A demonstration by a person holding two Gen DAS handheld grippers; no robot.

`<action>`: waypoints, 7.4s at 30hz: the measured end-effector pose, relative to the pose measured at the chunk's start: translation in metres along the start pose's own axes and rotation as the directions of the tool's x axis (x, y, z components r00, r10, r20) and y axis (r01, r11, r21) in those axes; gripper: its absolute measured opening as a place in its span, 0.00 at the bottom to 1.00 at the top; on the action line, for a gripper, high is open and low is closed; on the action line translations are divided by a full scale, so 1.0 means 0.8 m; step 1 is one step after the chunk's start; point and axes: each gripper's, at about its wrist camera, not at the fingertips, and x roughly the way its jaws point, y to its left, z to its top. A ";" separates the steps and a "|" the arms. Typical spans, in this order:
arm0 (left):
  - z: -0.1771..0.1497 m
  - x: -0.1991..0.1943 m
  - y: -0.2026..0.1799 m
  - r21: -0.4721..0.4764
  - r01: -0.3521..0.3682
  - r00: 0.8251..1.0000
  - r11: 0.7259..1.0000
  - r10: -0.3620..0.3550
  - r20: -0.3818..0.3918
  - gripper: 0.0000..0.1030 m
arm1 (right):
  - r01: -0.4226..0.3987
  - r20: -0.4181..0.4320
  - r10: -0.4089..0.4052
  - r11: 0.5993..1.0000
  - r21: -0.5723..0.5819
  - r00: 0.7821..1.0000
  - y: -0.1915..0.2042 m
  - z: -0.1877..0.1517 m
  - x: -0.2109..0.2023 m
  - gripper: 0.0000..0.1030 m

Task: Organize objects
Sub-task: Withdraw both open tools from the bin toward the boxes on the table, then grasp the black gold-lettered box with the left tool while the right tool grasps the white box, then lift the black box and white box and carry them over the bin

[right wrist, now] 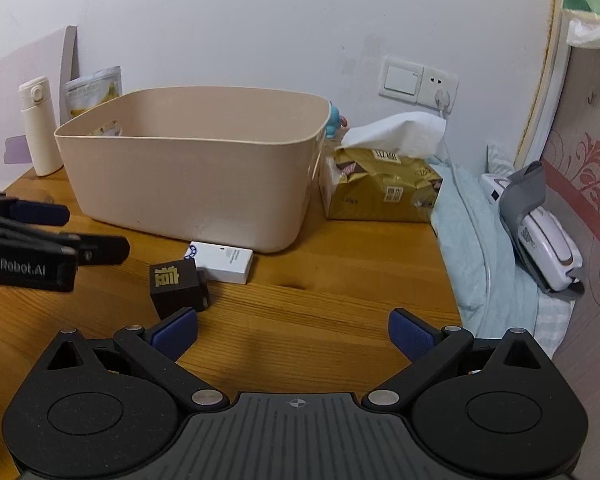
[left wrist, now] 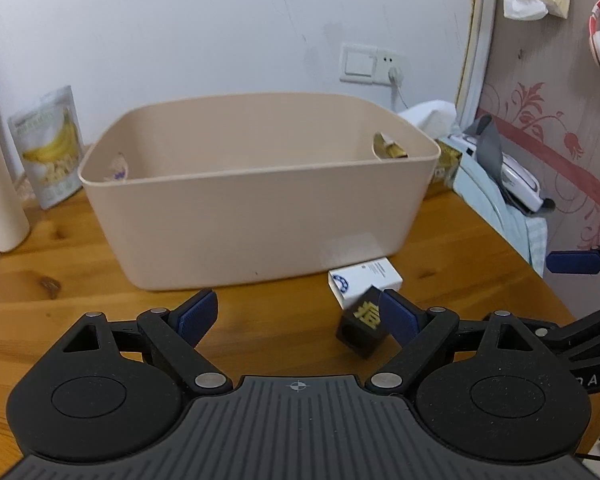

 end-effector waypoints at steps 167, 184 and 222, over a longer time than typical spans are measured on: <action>0.038 -0.037 0.080 0.059 -0.013 0.992 0.998 0.006 0.125 0.31 | -0.097 0.202 0.067 0.985 0.140 0.977 0.042 0.072 -0.024 0.31; 0.094 -0.039 0.092 0.071 -0.029 0.979 0.997 0.014 0.201 0.31 | -0.094 0.267 0.050 0.983 0.156 0.962 0.027 0.115 -0.023 0.31; 0.144 0.091 0.105 0.081 -0.034 0.998 0.996 0.030 0.055 0.31 | -0.094 0.195 0.064 0.985 0.147 0.979 0.037 0.172 0.093 0.31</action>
